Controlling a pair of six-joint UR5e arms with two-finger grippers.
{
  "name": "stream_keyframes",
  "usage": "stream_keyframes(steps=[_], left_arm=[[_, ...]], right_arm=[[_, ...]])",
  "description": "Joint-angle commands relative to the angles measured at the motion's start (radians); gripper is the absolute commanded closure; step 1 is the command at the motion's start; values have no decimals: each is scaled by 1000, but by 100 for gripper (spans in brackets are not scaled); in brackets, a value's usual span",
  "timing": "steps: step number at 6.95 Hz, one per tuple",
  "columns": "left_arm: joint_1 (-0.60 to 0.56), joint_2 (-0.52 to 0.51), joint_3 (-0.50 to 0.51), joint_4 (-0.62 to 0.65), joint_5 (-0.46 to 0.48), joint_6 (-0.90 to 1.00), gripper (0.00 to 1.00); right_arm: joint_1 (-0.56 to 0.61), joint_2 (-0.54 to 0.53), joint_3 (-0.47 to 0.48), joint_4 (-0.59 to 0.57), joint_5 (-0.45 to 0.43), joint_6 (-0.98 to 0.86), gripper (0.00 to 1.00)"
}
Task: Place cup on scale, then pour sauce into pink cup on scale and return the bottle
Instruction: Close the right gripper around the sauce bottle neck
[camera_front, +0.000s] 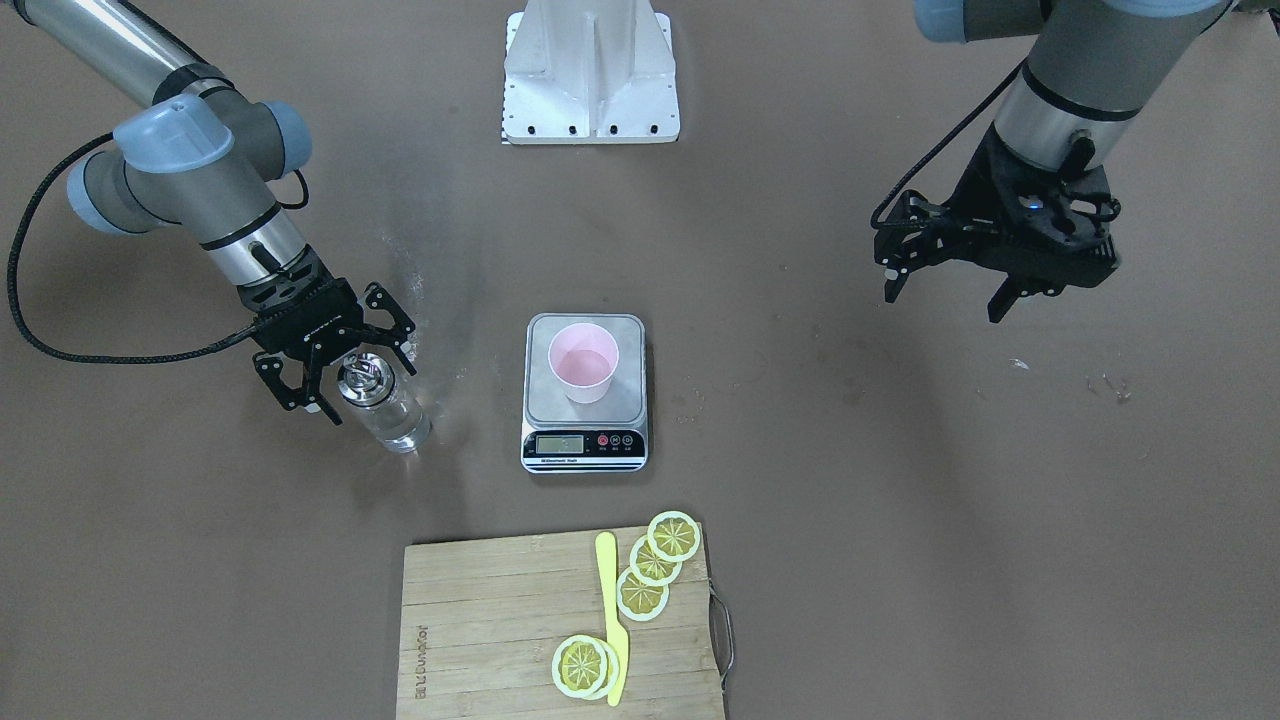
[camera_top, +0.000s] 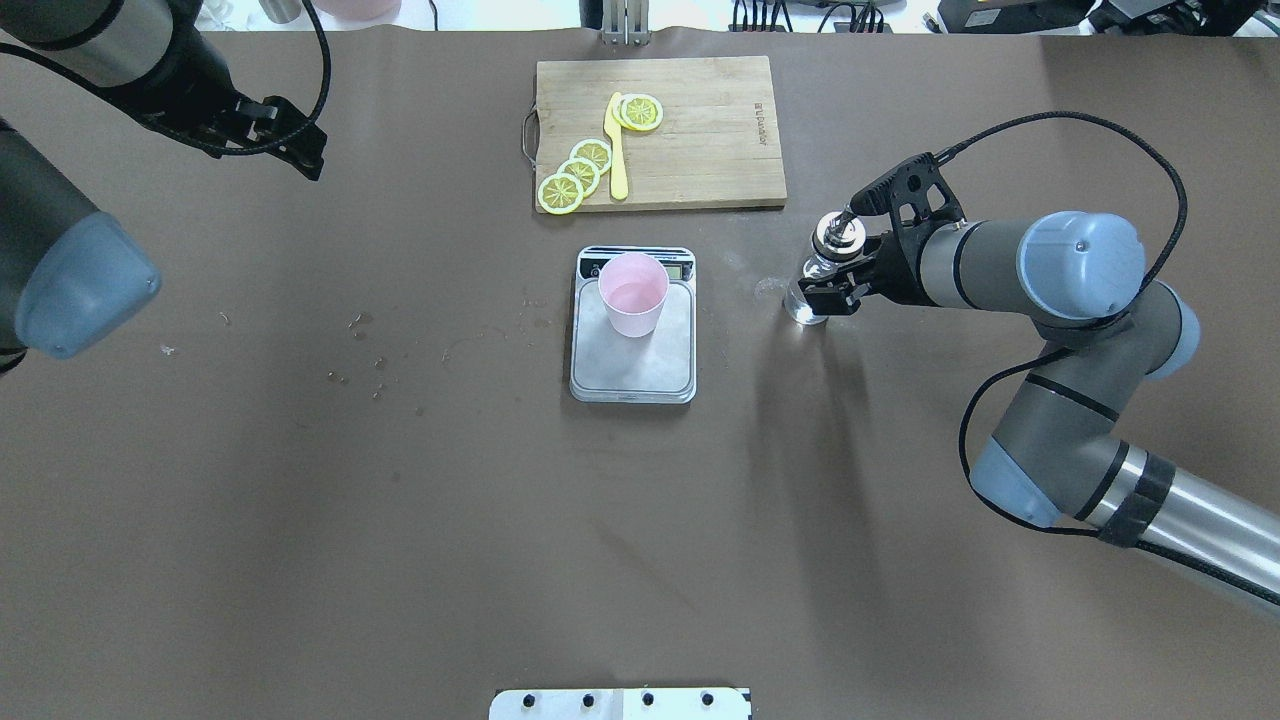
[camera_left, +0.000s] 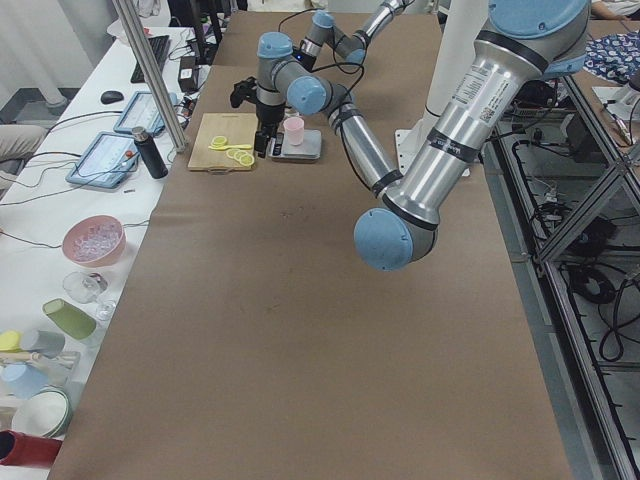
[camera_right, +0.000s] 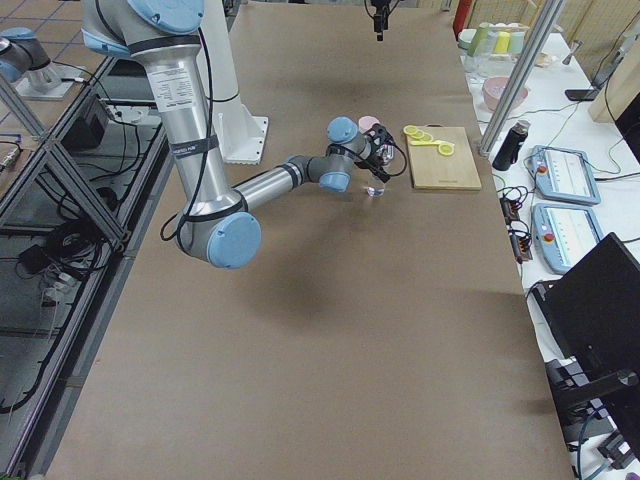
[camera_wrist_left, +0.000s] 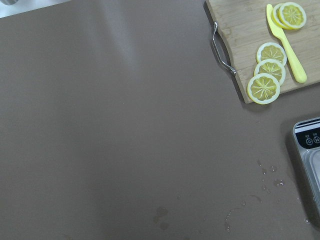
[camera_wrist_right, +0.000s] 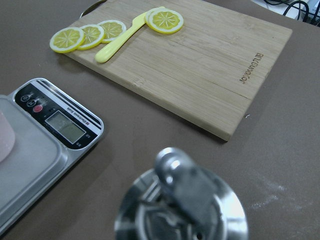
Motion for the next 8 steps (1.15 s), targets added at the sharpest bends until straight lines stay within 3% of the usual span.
stream_keyframes(steps=[1, 2, 6, 7, 8], left_arm=[[0, -2, 2, 0, 0, 0, 3], [2, -2, 3, 0, 0, 0, 3], [3, -2, 5, 0, 0, 0, 3], [2, -3, 5, 0, 0, -2, 3], [2, -2, 5, 0, 0, 0, 3]], right_arm=[[-1, 0, -1, 0, -10, 3, 27], [-3, 5, -1, 0, -10, 8, 34], [-3, 18, -1, 0, -18, 23, 35], [-3, 23, -1, 2, -19, 34, 46], [-3, 26, -1, 0, -24, 47, 66]])
